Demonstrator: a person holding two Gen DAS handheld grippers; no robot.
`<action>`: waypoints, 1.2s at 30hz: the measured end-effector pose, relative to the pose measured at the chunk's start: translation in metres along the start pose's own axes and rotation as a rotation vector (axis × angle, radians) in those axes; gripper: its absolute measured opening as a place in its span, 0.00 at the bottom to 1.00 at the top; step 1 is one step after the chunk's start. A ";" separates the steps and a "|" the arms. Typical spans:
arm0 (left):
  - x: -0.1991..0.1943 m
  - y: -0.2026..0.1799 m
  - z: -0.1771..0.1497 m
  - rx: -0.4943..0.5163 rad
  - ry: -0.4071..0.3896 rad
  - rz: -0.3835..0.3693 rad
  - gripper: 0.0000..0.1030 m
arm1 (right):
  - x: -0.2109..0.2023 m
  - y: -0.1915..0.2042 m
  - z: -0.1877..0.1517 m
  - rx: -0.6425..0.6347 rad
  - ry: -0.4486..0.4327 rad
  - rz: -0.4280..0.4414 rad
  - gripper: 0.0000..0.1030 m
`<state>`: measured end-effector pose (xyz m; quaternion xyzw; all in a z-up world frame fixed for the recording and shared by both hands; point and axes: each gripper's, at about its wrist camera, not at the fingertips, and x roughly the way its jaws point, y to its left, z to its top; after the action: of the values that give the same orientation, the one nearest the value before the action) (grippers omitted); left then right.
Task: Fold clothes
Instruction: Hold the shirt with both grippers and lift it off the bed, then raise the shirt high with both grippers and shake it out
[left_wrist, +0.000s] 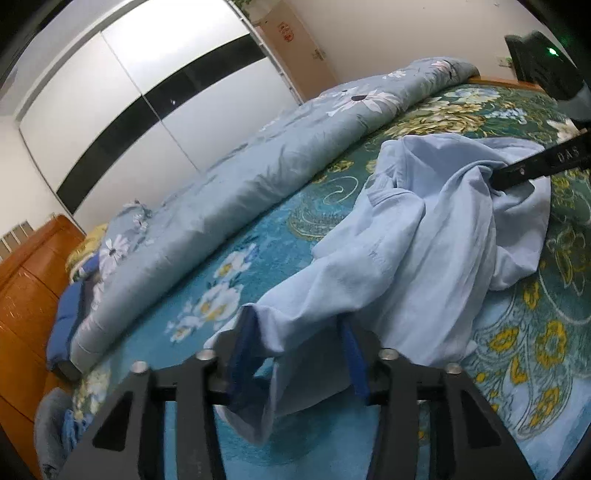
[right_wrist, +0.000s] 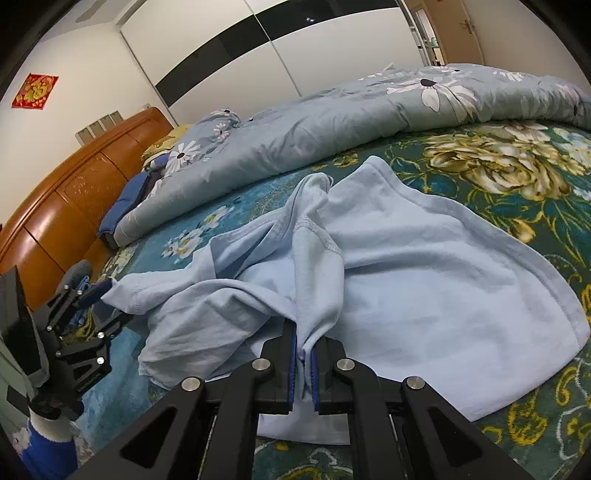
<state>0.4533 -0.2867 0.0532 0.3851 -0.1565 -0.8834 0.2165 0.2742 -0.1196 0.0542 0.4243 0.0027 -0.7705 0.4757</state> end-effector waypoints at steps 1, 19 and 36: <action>0.002 0.001 0.001 -0.016 0.006 -0.007 0.17 | 0.000 0.000 0.000 0.003 -0.001 0.002 0.06; -0.113 0.160 0.090 -0.447 -0.339 0.168 0.05 | -0.184 0.067 0.119 -0.165 -0.482 -0.322 0.05; -0.343 0.197 0.090 -0.352 -0.709 0.296 0.08 | -0.358 0.169 0.104 -0.367 -0.852 -0.290 0.05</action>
<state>0.6466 -0.2731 0.4100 -0.0121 -0.1215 -0.9339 0.3361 0.3980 0.0071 0.4230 -0.0248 0.0027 -0.9209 0.3891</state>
